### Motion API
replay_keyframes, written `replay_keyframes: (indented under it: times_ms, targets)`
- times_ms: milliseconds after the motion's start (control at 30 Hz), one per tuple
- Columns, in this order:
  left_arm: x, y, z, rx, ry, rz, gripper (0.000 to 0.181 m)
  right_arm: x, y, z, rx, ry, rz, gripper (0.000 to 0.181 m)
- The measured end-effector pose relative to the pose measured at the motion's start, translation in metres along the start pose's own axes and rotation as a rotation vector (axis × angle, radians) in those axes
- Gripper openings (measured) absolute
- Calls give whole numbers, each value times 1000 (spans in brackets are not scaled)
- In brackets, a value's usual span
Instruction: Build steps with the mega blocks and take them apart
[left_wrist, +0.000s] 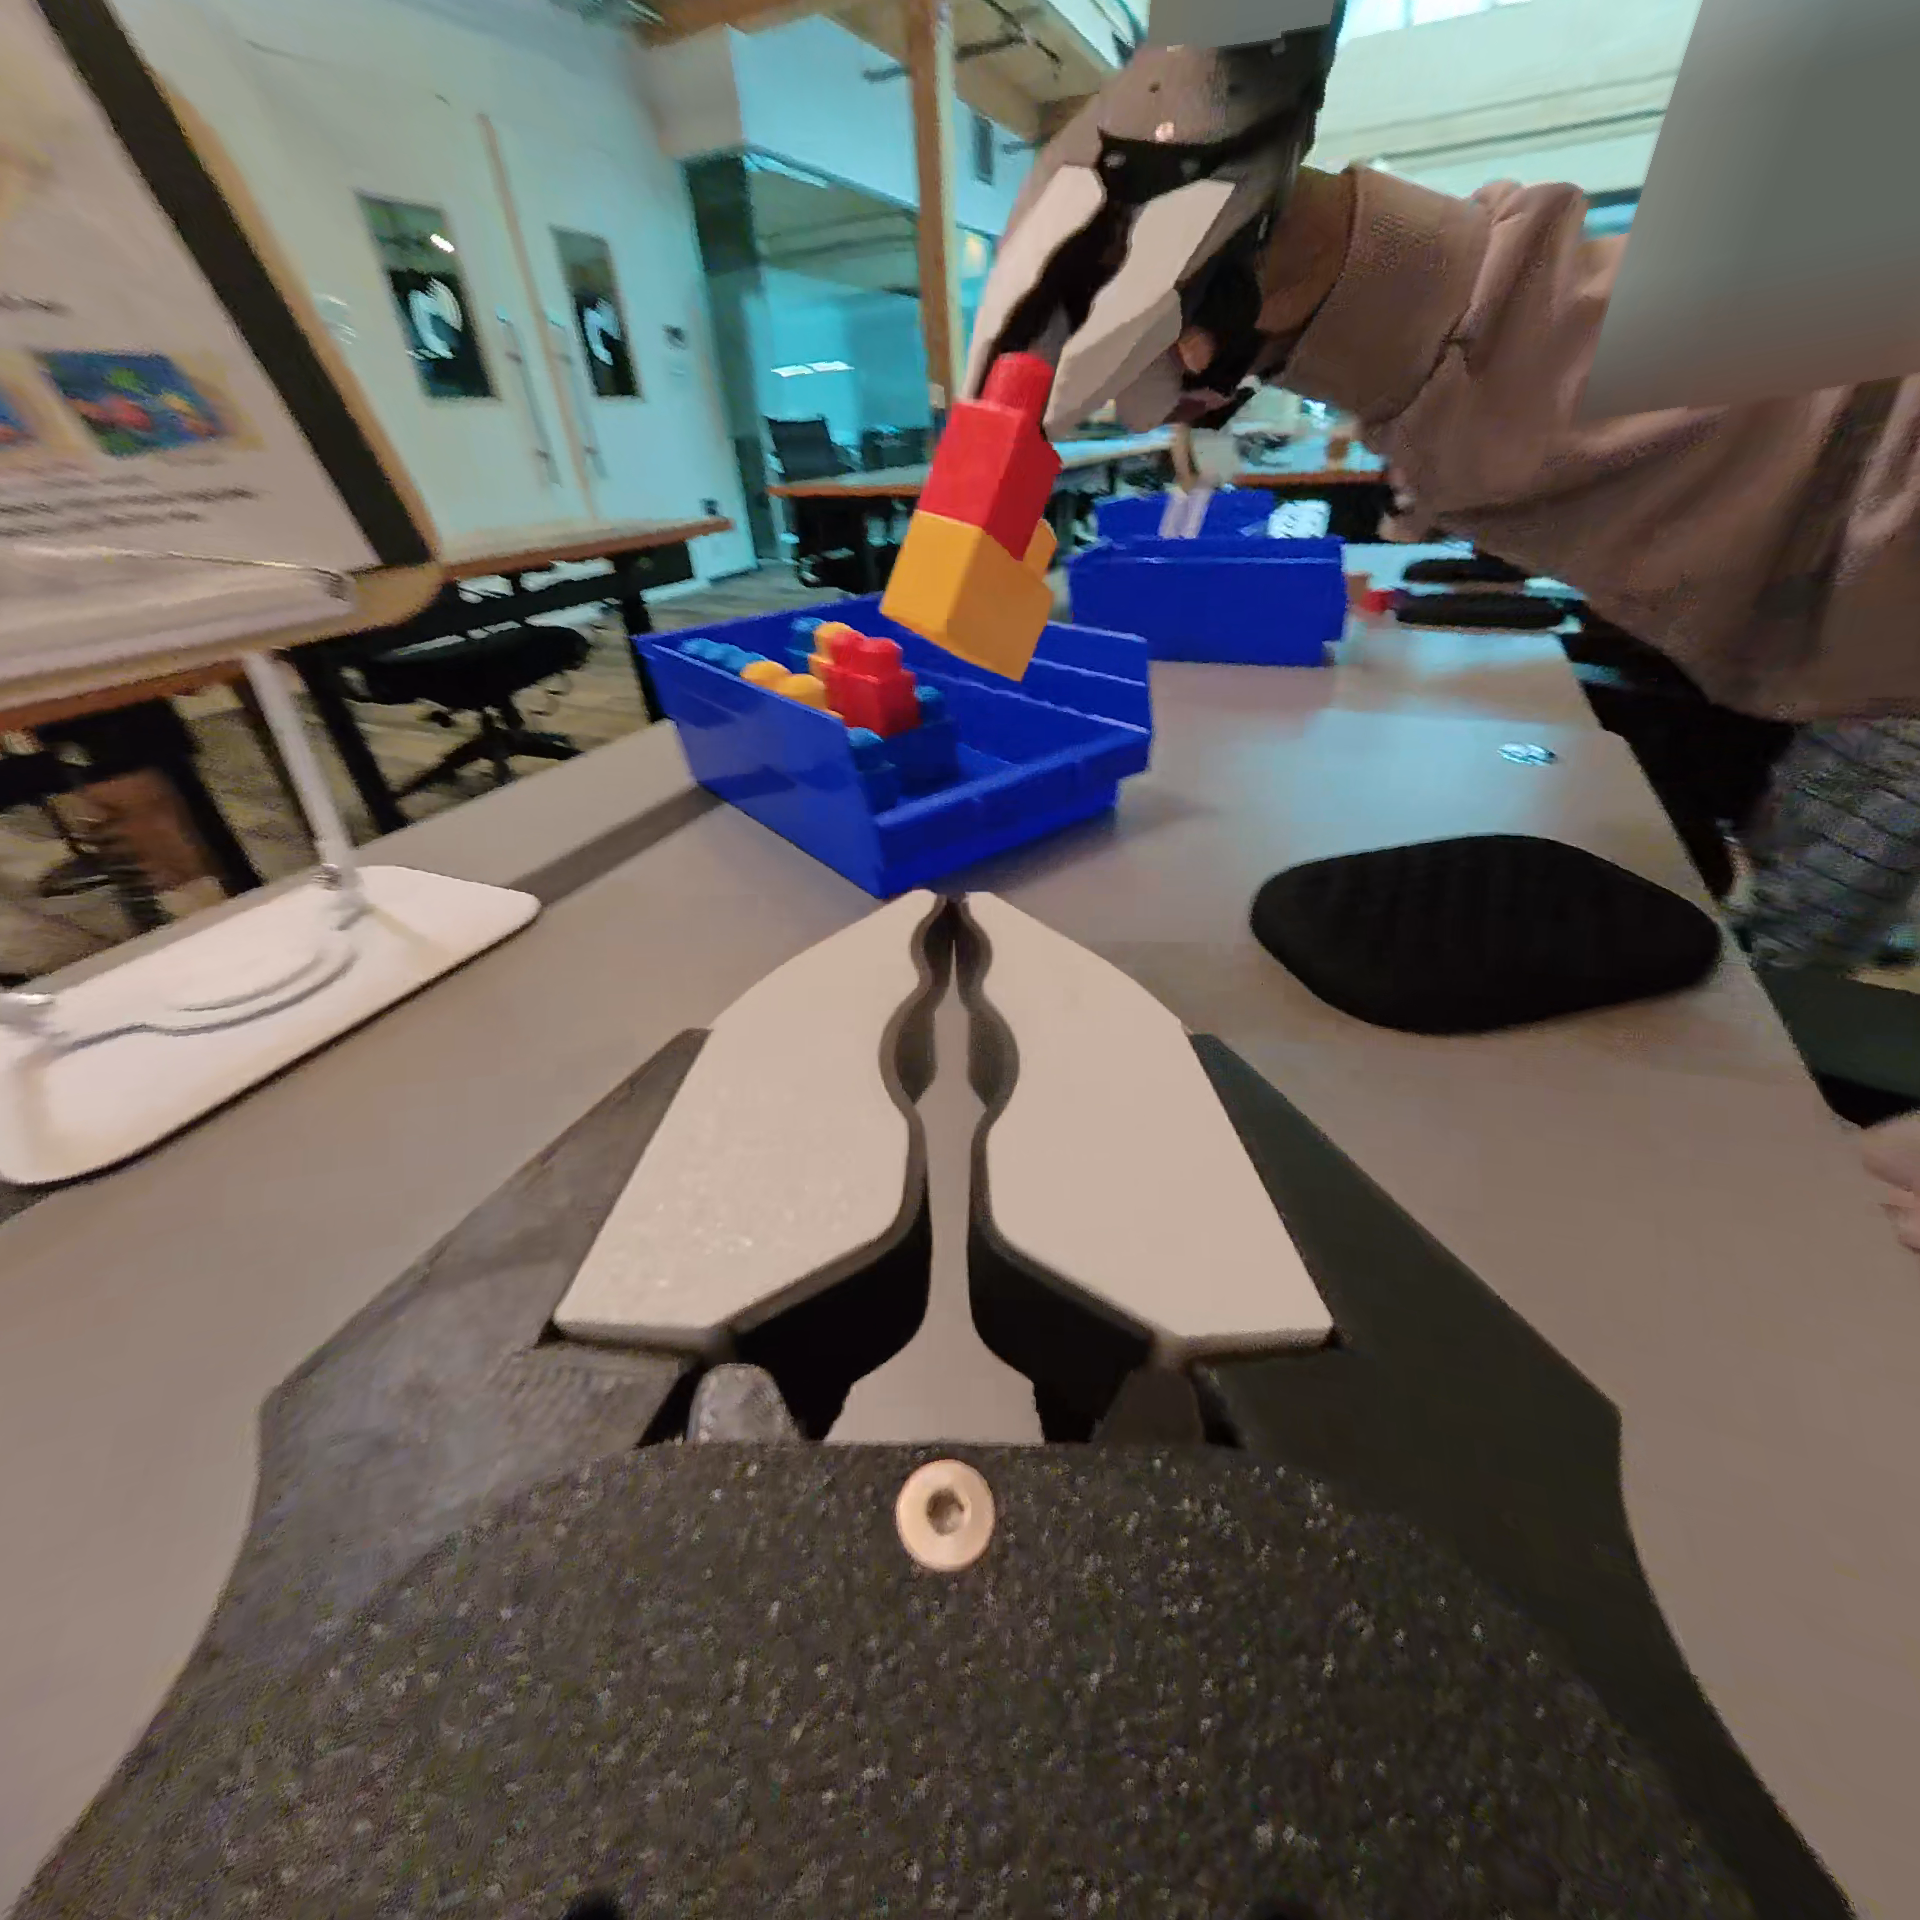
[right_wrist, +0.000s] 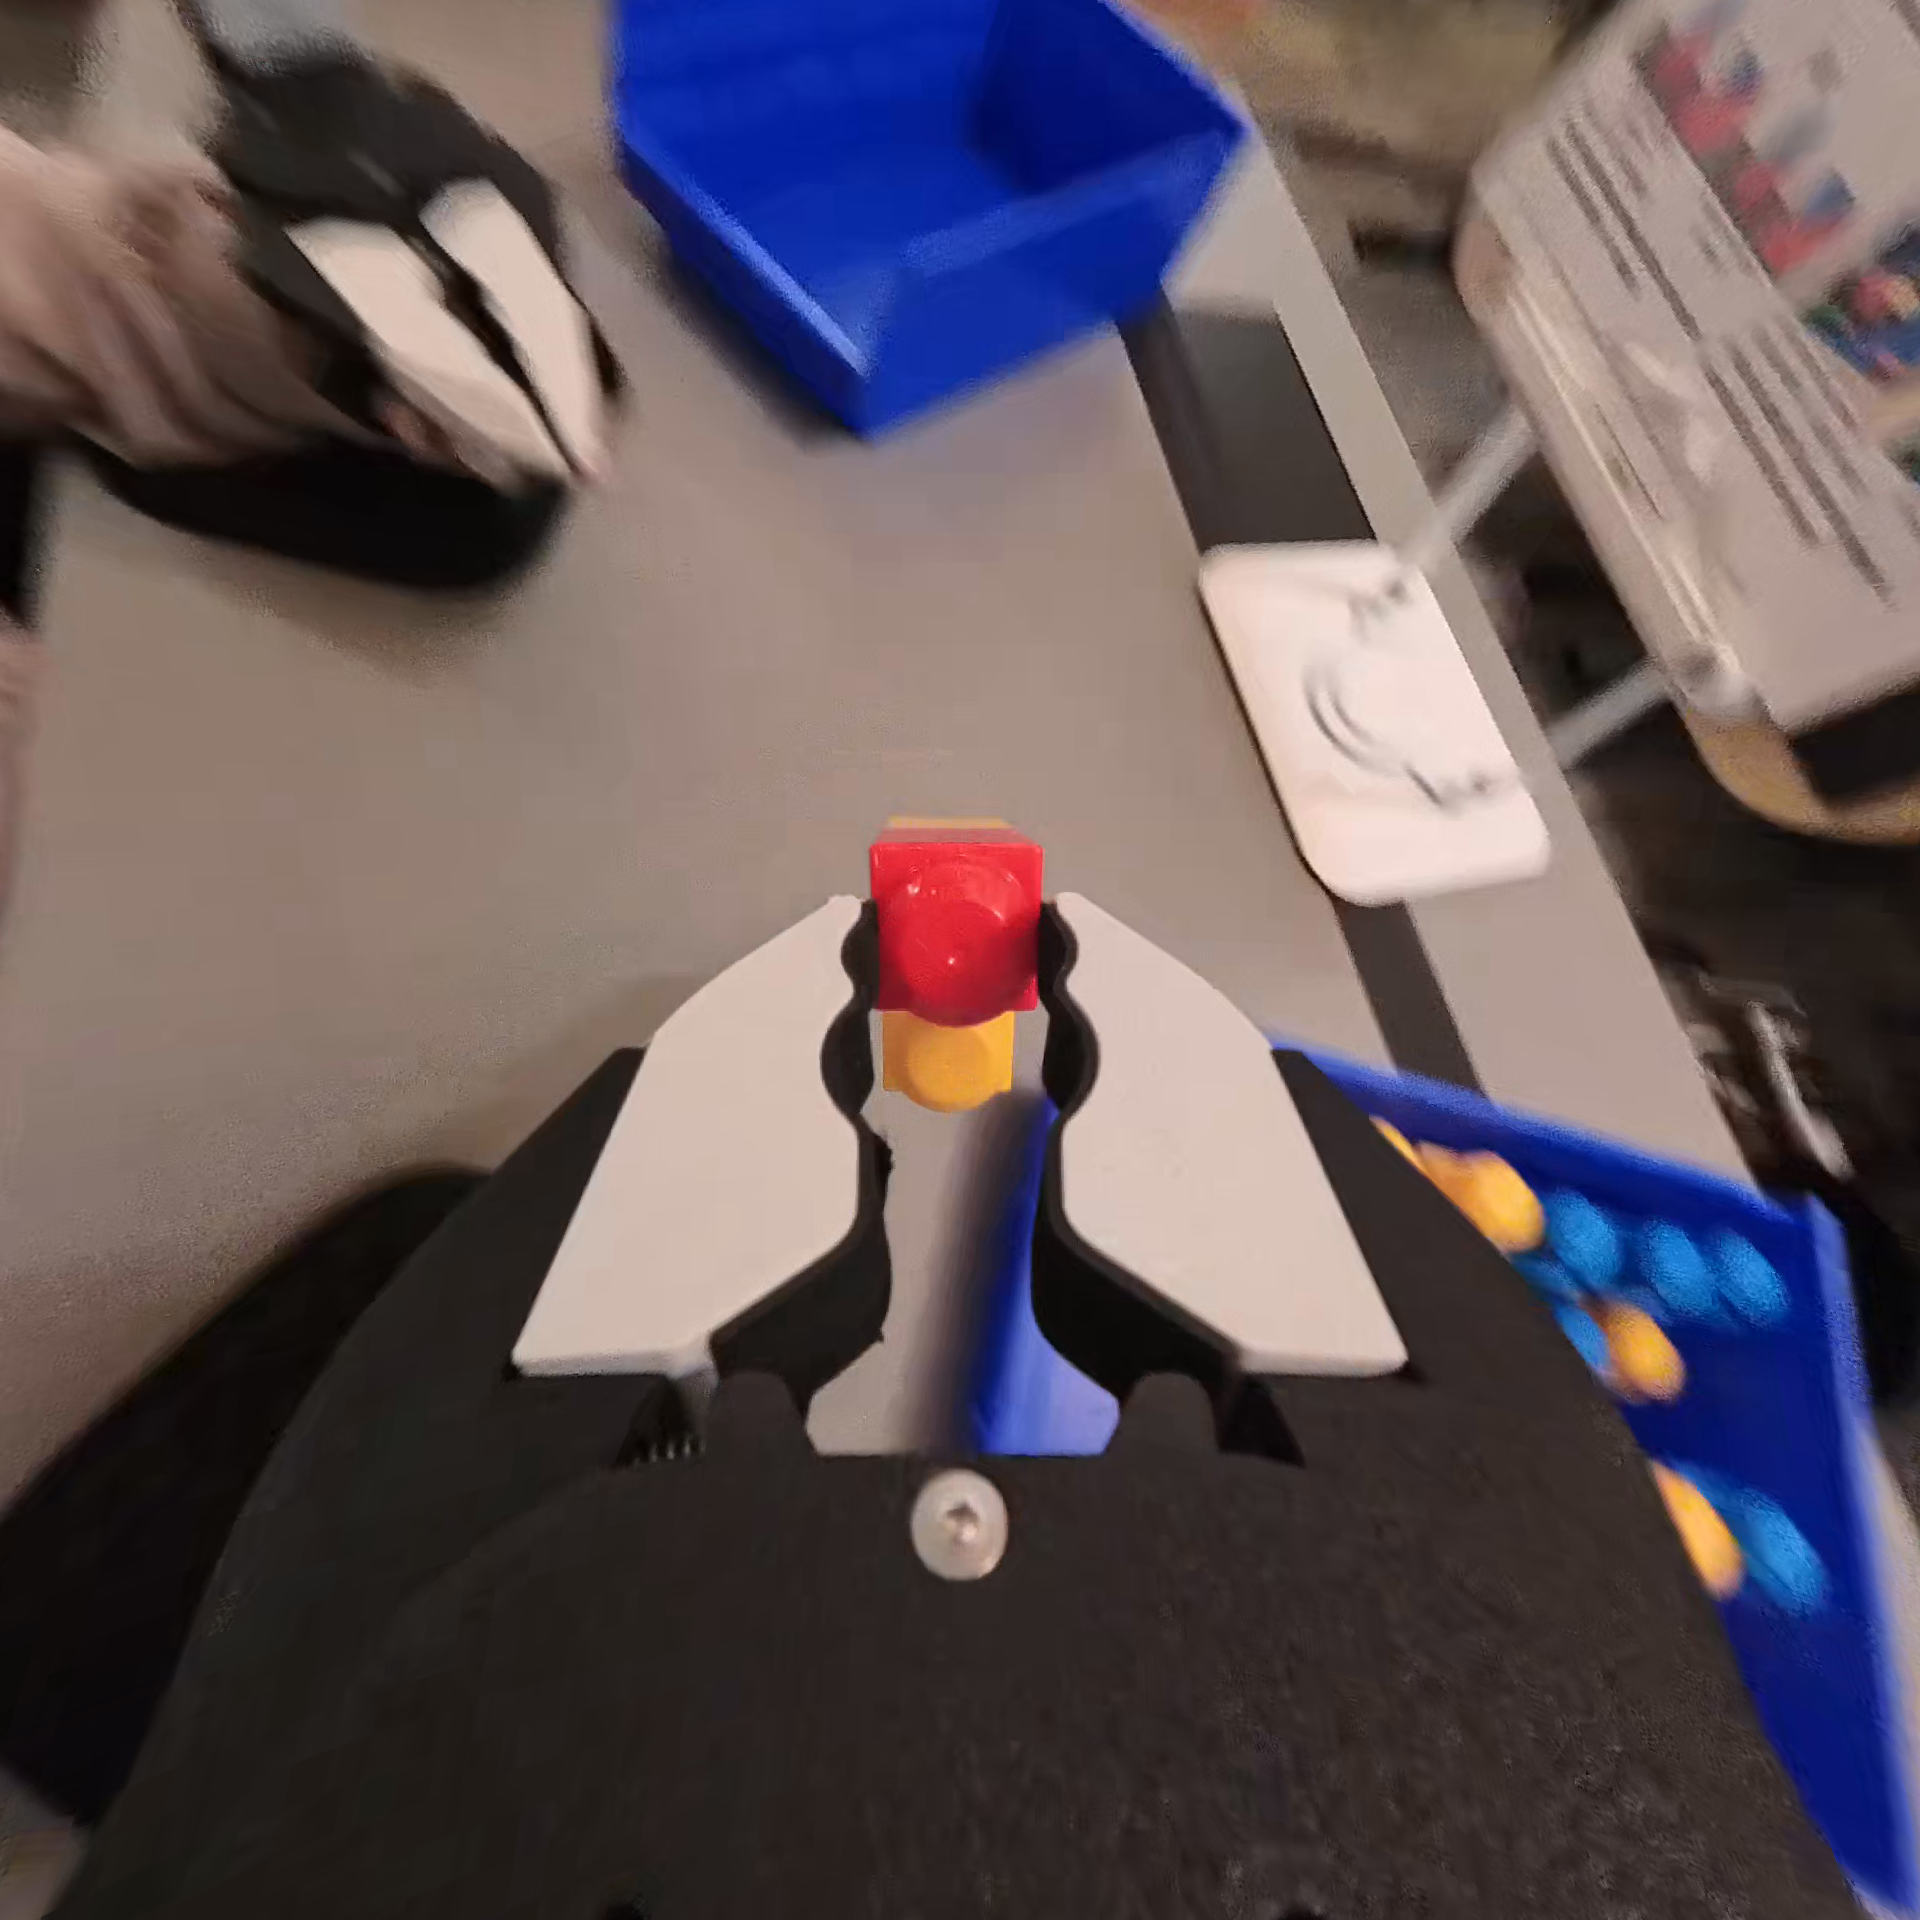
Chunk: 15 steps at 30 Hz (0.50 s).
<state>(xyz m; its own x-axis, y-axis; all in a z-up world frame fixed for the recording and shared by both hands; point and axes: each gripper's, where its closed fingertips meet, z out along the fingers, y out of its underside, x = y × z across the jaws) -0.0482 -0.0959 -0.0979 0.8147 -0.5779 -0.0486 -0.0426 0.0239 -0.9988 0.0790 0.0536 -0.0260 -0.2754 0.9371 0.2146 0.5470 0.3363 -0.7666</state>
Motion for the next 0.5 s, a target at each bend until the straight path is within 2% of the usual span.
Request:
replay_keyframes:
  times_ms: [133, 233, 333, 500]
  targets:
    - [-17, -8, -7, 54, -116, 20, 0, 69, 55, -30, -252, 100, 74, 29]
    - [-31, -13, -14, 85, -203, 25, 0, 101, 97, -37, -347, 120, 148, 29]
    - [-43, -14, -20, 105, -265, 18, 0, 118, 134, -30, -398, 119, 199, 29]
    - [-45, -10, -20, 104, -265, 19, 0, 125, 178, -6, -472, 79, 229, 29]
